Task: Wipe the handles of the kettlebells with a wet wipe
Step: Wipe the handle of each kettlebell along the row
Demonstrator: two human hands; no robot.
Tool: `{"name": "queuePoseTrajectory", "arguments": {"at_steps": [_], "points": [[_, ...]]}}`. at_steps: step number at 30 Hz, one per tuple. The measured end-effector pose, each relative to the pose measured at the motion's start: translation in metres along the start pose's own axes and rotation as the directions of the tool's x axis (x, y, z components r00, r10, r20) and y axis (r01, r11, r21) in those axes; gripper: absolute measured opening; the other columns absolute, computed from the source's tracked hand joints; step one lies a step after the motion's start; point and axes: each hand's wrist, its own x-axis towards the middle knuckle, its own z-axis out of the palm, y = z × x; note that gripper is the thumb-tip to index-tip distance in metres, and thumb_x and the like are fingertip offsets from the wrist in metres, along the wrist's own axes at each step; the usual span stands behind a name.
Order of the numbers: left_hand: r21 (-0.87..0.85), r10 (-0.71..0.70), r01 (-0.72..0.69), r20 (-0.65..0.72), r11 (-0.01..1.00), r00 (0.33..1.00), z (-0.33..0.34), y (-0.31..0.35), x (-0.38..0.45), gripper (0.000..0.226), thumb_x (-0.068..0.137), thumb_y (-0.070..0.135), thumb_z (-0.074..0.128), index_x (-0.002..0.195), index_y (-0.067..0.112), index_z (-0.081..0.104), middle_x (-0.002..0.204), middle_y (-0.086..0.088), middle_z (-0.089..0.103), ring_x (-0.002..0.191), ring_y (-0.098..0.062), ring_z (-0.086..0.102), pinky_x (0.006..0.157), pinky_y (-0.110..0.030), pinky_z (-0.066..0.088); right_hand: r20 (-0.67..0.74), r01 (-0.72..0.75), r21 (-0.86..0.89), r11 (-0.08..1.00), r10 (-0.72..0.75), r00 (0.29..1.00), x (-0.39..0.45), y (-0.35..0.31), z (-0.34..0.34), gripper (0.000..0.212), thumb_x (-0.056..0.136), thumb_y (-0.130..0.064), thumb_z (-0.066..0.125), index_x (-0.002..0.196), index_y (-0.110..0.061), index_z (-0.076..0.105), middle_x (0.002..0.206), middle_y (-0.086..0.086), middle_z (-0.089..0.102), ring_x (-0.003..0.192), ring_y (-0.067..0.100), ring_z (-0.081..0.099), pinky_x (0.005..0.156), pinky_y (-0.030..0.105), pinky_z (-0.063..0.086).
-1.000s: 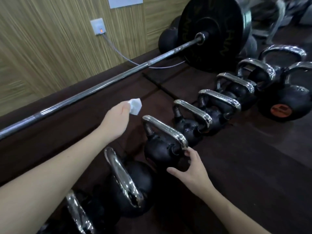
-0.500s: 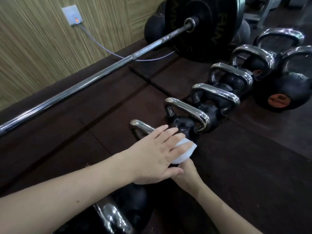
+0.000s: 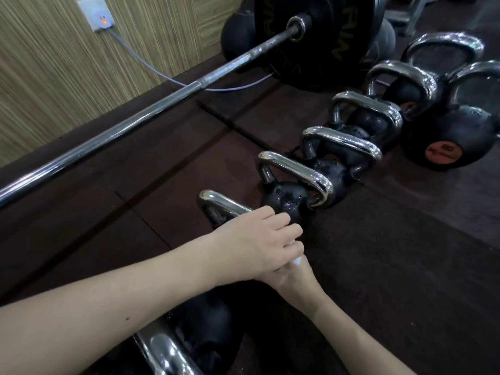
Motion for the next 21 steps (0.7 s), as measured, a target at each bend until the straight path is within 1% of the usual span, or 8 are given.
{"name": "queuePoseTrajectory", "arguments": {"at_steps": [4, 9, 11, 13, 14, 16, 19, 21], "points": [[-0.099, -0.15, 0.152, 0.028, 0.983, 0.988, -0.001, -0.022, -0.014, 0.03, 0.103, 0.042, 0.044, 0.121, 0.024, 0.06, 0.1, 0.004, 0.061, 0.085, -0.021, 0.059, 0.078, -0.039, 0.049, 0.003, 0.01, -0.004, 1.0, -0.01, 1.0, 0.002, 0.001, -0.001, 0.068, 0.06, -0.04, 0.099, 0.115, -0.047, 0.06, 0.115, -0.019, 0.068, 0.112, -0.002, 0.064, 0.092, 0.015, 0.052], [-0.361, -0.423, 0.467, 0.199, 0.807, 0.884, -0.001, -0.056, -0.058, 0.046, 0.108, 0.05, 0.016, 0.125, 0.041, 0.058, 0.1, 0.011, 0.054, 0.094, -0.018, 0.053, 0.091, -0.038, 0.042, -0.005, -0.06, 0.049, 0.997, 0.06, 0.998, 0.003, 0.012, 0.002, 0.107, 0.05, -0.057, 0.098, 0.144, -0.036, 0.052, 0.14, -0.021, 0.059, 0.128, -0.006, 0.054, 0.111, 0.025, 0.046], [-0.578, -0.572, 0.612, 0.282, 0.54, 0.771, 0.01, -0.064, -0.078, 0.05, 0.107, 0.055, 0.017, 0.12, 0.038, 0.063, 0.103, 0.009, 0.063, 0.106, -0.021, 0.06, 0.099, -0.04, 0.044, 0.002, -0.085, 0.079, 0.993, 0.085, 0.996, 0.003, 0.011, 0.003, 0.106, 0.05, -0.057, 0.098, 0.143, -0.037, 0.052, 0.14, -0.02, 0.059, 0.128, -0.005, 0.055, 0.113, 0.031, 0.048], [-0.74, -0.652, 0.66, 0.439, 0.128, 0.618, 0.016, -0.07, -0.087, 0.059, 0.105, 0.064, 0.023, 0.111, 0.027, 0.069, 0.113, 0.005, 0.074, 0.119, -0.024, 0.066, 0.11, -0.047, 0.045, 0.007, -0.093, 0.082, 0.992, 0.093, 0.996, 0.002, 0.01, 0.003, 0.104, 0.05, -0.056, 0.098, 0.142, -0.037, 0.053, 0.139, -0.019, 0.059, 0.127, -0.004, 0.055, 0.113, 0.033, 0.048], [-0.748, -0.662, 0.66, 0.463, 0.065, 0.59, 0.02, -0.072, -0.089, 0.059, 0.107, 0.06, 0.025, 0.108, 0.024, 0.071, 0.114, 0.002, 0.077, 0.118, -0.024, 0.068, 0.111, -0.047, 0.046, 0.005, -0.089, 0.084, 0.993, 0.089, 0.996, 0.002, 0.01, 0.002, 0.104, 0.05, -0.056, 0.099, 0.142, -0.037, 0.054, 0.14, -0.018, 0.059, 0.127, -0.004, 0.055, 0.113, 0.033, 0.048], [-0.687, -0.692, 0.695, 0.396, 0.213, 0.603, 0.014, -0.07, -0.078, 0.049, 0.112, 0.044, 0.028, 0.095, 0.024, 0.07, 0.102, 0.002, 0.075, 0.107, -0.024, 0.067, 0.104, -0.041, 0.048, 0.008, -0.08, 0.09, 0.993, 0.079, 0.997, 0.001, 0.01, 0.001, 0.106, 0.05, -0.055, 0.099, 0.144, -0.037, 0.053, 0.141, -0.018, 0.059, 0.128, -0.003, 0.055, 0.113, 0.033, 0.048], [-0.46, -0.502, 0.509, 0.149, 0.727, 0.852, -0.004, -0.058, -0.046, 0.035, 0.111, 0.026, 0.031, 0.103, 0.033, 0.064, 0.095, 0.005, 0.064, 0.094, -0.023, 0.061, 0.088, -0.044, 0.051, -0.003, -0.078, 0.056, 0.995, 0.078, 0.997, 0.003, 0.01, 0.001, 0.109, 0.048, -0.052, 0.1, 0.144, -0.035, 0.052, 0.139, -0.019, 0.06, 0.128, -0.004, 0.055, 0.111, 0.026, 0.046], [-0.219, -0.276, 0.29, 0.093, 0.931, 0.957, -0.008, -0.035, -0.021, 0.026, 0.105, 0.028, 0.04, 0.116, 0.034, 0.062, 0.095, 0.003, 0.063, 0.084, -0.027, 0.061, 0.073, -0.046, 0.052, -0.002, -0.093, 0.038, 0.995, 0.093, 0.996, 0.003, 0.01, 0.002, 0.101, 0.047, -0.051, 0.1, 0.137, -0.034, 0.057, 0.131, -0.019, 0.064, 0.121, -0.008, 0.057, 0.102, 0.018, 0.047]]}}
